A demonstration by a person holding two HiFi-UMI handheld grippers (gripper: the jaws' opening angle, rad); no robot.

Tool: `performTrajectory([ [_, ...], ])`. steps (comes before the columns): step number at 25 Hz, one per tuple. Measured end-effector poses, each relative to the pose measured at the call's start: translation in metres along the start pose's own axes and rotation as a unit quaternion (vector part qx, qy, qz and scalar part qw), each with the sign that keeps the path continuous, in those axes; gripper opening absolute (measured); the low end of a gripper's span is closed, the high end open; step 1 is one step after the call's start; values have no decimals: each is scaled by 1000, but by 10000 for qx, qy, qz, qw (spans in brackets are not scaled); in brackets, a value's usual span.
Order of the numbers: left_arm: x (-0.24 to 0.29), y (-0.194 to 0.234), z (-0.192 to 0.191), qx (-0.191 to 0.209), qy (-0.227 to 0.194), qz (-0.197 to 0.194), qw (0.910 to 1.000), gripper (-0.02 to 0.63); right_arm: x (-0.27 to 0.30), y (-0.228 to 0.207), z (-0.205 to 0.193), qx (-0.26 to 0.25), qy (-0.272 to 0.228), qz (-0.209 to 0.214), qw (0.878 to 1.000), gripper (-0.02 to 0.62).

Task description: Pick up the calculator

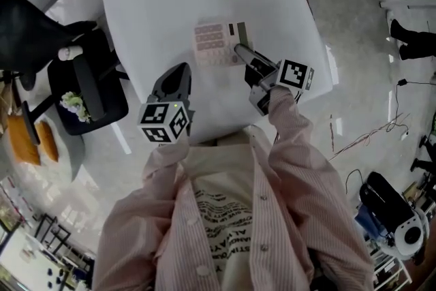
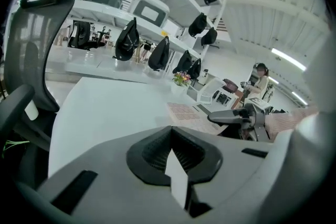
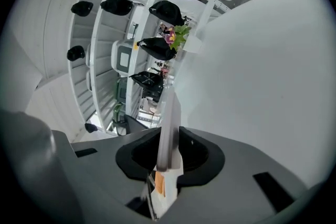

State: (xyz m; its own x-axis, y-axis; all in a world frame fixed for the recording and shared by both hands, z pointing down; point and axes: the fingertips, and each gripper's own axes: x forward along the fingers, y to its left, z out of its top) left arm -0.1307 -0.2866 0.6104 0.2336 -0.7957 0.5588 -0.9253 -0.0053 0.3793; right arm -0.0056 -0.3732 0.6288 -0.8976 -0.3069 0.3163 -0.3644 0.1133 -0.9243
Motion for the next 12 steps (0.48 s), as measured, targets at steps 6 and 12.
performTrajectory([
  [6, -18, -14, 26, 204, -284, -139, 9993, 0, -22, 33, 9, 11, -401, 148, 9991, 78],
  [12, -40, -27, 53, 419, -624, -253, 9968, 0, -42, 60, 16, -44, -727, 223, 9971, 77],
])
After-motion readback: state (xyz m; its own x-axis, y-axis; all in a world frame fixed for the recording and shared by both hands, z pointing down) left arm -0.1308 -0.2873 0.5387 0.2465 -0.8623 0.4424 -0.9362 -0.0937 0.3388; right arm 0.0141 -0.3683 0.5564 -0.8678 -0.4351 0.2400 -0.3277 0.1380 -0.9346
